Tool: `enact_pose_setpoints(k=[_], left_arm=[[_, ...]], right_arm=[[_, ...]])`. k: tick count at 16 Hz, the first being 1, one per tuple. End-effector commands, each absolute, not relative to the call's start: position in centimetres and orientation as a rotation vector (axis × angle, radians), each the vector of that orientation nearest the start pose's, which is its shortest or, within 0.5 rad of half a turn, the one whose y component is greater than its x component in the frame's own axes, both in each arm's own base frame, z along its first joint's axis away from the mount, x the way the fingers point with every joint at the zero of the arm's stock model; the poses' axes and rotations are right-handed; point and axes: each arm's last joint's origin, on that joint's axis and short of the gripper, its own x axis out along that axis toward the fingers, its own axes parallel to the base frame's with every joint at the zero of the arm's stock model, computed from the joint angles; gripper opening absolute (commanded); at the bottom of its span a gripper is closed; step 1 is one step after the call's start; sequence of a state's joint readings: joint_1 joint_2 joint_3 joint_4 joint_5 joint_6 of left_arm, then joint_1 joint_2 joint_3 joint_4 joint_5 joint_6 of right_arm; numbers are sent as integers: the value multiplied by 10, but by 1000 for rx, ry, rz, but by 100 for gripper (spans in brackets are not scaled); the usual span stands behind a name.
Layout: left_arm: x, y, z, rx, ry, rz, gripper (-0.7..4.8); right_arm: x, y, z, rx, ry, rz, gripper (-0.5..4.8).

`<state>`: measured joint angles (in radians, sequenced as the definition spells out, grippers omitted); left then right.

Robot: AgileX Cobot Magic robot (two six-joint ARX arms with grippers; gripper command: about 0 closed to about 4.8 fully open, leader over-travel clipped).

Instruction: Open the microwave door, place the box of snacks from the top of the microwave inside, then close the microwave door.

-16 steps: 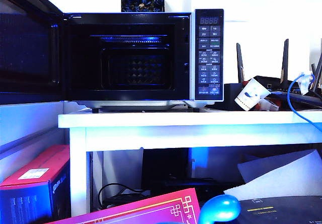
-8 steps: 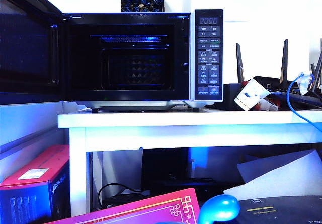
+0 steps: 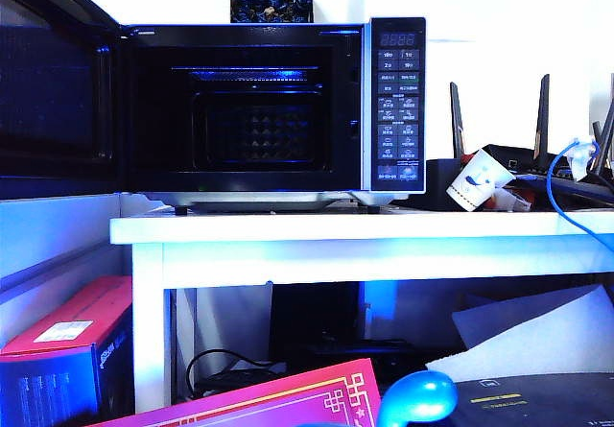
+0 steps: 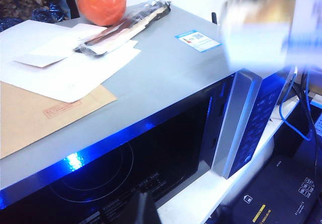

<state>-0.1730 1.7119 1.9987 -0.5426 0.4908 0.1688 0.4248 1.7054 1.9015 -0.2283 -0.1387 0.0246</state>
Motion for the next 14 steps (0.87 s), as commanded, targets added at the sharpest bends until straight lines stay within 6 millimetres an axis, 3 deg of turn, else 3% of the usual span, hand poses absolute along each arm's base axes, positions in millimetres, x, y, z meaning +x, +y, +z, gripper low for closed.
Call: enact_pose_setpoints(k=[1,8,14], left_arm=[[355,-76,472,129,180,-687,-6],[355,-76,473,130,176,-686,-6],[354,-76,473,130,175,-686,-6]], right_arm=[[344,167,463,22,3,626,335],[352,184,412,18,37,729,335],[377,196,371,17,52,730,335]])
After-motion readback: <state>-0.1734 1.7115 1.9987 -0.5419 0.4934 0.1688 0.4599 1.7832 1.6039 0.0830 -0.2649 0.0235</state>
